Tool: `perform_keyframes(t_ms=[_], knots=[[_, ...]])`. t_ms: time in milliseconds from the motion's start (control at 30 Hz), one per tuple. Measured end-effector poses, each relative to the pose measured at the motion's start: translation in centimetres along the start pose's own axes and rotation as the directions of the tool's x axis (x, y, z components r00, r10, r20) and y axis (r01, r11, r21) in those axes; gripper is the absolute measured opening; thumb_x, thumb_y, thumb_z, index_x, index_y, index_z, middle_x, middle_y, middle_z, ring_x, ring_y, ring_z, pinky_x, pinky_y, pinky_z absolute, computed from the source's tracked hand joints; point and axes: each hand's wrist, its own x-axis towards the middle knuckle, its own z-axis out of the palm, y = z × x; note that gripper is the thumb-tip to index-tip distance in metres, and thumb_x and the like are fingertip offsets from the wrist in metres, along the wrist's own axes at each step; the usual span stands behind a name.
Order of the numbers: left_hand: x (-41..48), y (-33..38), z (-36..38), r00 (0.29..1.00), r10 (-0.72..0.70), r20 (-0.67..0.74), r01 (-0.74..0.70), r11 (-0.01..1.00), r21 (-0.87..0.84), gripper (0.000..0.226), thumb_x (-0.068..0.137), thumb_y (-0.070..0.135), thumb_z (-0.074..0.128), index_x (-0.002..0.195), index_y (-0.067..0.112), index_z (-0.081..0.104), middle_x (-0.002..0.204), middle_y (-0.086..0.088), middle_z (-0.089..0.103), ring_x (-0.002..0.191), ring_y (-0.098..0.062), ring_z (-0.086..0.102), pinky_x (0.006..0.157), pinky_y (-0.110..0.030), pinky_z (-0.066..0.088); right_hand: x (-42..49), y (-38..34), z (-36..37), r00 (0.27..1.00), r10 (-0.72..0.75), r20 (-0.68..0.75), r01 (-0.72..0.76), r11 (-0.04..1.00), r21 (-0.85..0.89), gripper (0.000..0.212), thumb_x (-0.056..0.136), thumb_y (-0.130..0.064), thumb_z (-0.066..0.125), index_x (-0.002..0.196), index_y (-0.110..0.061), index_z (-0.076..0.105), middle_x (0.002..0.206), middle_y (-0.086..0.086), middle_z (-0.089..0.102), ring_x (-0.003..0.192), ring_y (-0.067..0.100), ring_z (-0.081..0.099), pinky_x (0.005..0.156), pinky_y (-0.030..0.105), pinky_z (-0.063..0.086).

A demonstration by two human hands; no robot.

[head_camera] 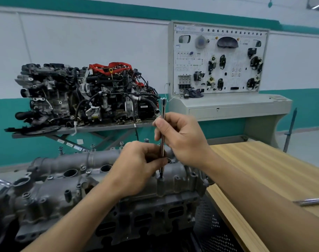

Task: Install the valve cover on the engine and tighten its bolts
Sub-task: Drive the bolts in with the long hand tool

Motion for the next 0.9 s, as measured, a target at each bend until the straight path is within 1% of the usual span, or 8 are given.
perform_keyframes(t_ms=[67,233,333,467,567,667,767,900], knots=[[-0.8,1.3,-0.1,0.996,0.089,-0.009,-0.089,0.996,-0.02,0.007,0.089,0.011,0.077,0.09,0.017,0.081,0.072,0.008,0.076,0.058,0.0,0.064,0.06,-0.018,0.051,-0.2,-1.1,-0.1,0.997,-0.072,-0.041,0.074,0.996,0.046,0.031,0.099,-0.019,0.053,0.082,0.006,0.062,0.065,0.007,0.061,0.047,0.0,0.05,0.05,0.01,0.039],[0.8,2.9,-3.6,0.996,0.046,-0.08,-0.035,0.991,0.125,0.003,0.088,0.011,0.078,0.088,0.013,0.081,0.076,0.001,0.078,0.07,-0.018,0.073,0.067,-0.03,0.058,2.1,-3.6,0.5,0.999,-0.021,-0.03,0.025,0.99,0.139,0.025,0.102,-0.015,0.051,0.086,-0.001,0.065,0.07,0.006,0.067,0.043,0.009,0.046,0.041,0.017,0.036],[-0.6,2.1,-6.3,0.998,-0.014,-0.061,0.027,0.976,0.215,0.015,0.086,0.017,0.079,0.073,0.01,0.075,0.06,-0.005,0.067,0.052,-0.01,0.052,0.055,-0.023,0.049,2.5,-3.4,2.8,0.999,-0.012,0.038,0.007,0.991,0.133,0.025,0.102,-0.012,0.049,0.087,0.0,0.065,0.072,0.01,0.07,0.044,0.012,0.048,0.042,0.017,0.039],[-2.8,0.9,-7.7,0.992,-0.075,-0.098,0.094,0.974,0.208,0.031,0.085,0.02,0.08,0.067,-0.001,0.064,0.067,-0.025,0.058,0.06,-0.02,0.04,0.058,-0.035,0.041,2.9,-2.9,6.0,0.992,-0.057,0.112,0.047,0.995,0.09,0.03,0.1,-0.023,0.052,0.082,-0.005,0.068,0.076,0.032,0.065,0.048,0.018,0.048,0.045,0.023,0.04],[-3.6,0.3,-7.3,0.986,-0.099,-0.136,0.115,0.986,0.117,0.021,0.084,0.016,0.081,0.069,0.006,0.071,0.06,-0.013,0.062,0.054,-0.009,0.047,0.055,-0.027,0.04,2.9,-2.8,6.7,0.99,-0.062,0.127,0.055,0.997,0.057,0.031,0.099,-0.023,0.052,0.081,-0.005,0.069,0.074,0.017,0.071,0.048,0.004,0.051,0.05,0.015,0.04],[-3.9,-0.4,-6.6,0.986,-0.088,-0.141,0.096,0.994,0.048,0.011,0.085,0.014,0.08,0.076,0.014,0.075,0.068,-0.002,0.074,0.06,-0.005,0.062,0.061,-0.02,0.05,2.6,-2.5,6.6,0.991,-0.007,0.135,-0.002,0.997,0.072,0.03,0.101,-0.022,0.052,0.082,-0.005,0.068,0.073,0.017,0.071,0.046,0.015,0.047,0.044,0.023,0.038],[-4.0,-1.2,-6.2,0.981,-0.067,-0.18,0.073,0.997,0.031,0.005,0.087,0.013,0.079,0.083,0.016,0.077,0.071,0.007,0.076,0.063,-0.002,0.068,0.062,-0.015,0.051,2.4,-2.5,6.3,0.989,0.035,0.145,-0.053,0.991,0.123,0.024,0.103,-0.015,0.049,0.088,-0.008,0.066,0.071,0.0,0.071,0.044,0.012,0.046,0.041,0.02,0.039],[-4.4,-1.6,-5.8,0.981,-0.051,-0.188,0.056,0.998,0.023,0.005,0.09,0.018,0.076,0.086,0.021,0.076,0.076,0.006,0.077,0.067,-0.011,0.072,0.063,-0.027,0.059,2.3,-2.8,6.0,0.977,0.047,0.209,-0.076,0.988,0.134,0.022,0.105,-0.012,0.045,0.095,-0.008,0.064,0.077,0.0,0.071,0.048,0.013,0.049,0.045,0.021,0.043]])
